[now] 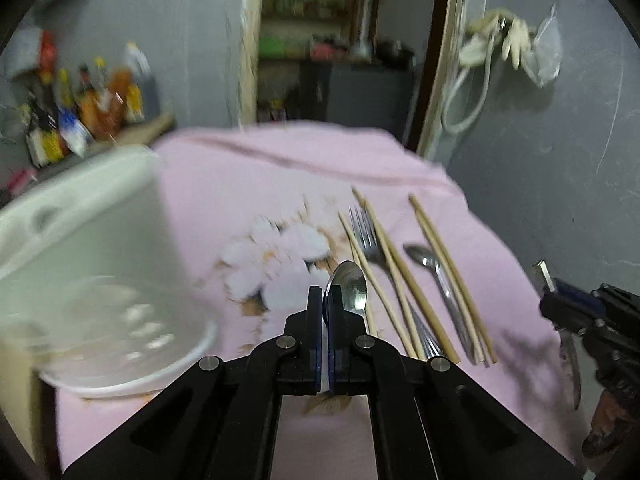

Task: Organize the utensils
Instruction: 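Lift and carry the spoon with the left tool while the right tool carries the metal utensil to the caddy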

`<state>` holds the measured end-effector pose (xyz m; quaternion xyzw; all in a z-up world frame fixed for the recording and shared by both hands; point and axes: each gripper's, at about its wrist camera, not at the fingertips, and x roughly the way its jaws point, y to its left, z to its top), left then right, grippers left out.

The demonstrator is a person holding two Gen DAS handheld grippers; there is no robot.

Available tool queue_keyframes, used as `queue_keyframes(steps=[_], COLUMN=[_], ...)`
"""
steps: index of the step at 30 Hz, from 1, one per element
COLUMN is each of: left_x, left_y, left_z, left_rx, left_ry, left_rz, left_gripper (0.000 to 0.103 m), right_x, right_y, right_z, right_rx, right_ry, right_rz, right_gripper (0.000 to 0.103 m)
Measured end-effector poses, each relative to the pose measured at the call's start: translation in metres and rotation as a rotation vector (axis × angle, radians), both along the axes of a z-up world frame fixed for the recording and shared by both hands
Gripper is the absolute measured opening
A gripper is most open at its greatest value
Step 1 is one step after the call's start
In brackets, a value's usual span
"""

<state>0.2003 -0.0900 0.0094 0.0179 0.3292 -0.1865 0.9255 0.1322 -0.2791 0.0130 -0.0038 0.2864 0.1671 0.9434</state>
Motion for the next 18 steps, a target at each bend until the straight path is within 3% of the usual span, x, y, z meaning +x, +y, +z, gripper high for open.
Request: queue_keyframes(steps=[4,10,18], left_x=[-0.028,-0.059,-0.074], left_y=[0.018,0.050,0.114], left_z=[0.025,0.068,0.124], left_rx=[-0.029,-0.040,-0.089], left_ry=[-0.132,-0.280,-0.439], left_rz=[0.069,0.164,0.343], left_gripper=[0.000,0.000,0.000], right_x=[-0.022,-0.022,0.009], right_y=[0.017,0.052,0.116], right_z=[0.027,0.064,0.107], right_rx=[0.050,0.134,0.252], right_ry=[-0.212,-0.444,-0.613], right_rz=[0.041,0.119,0.175], right_gripper=[0.010,0.010,0.010])
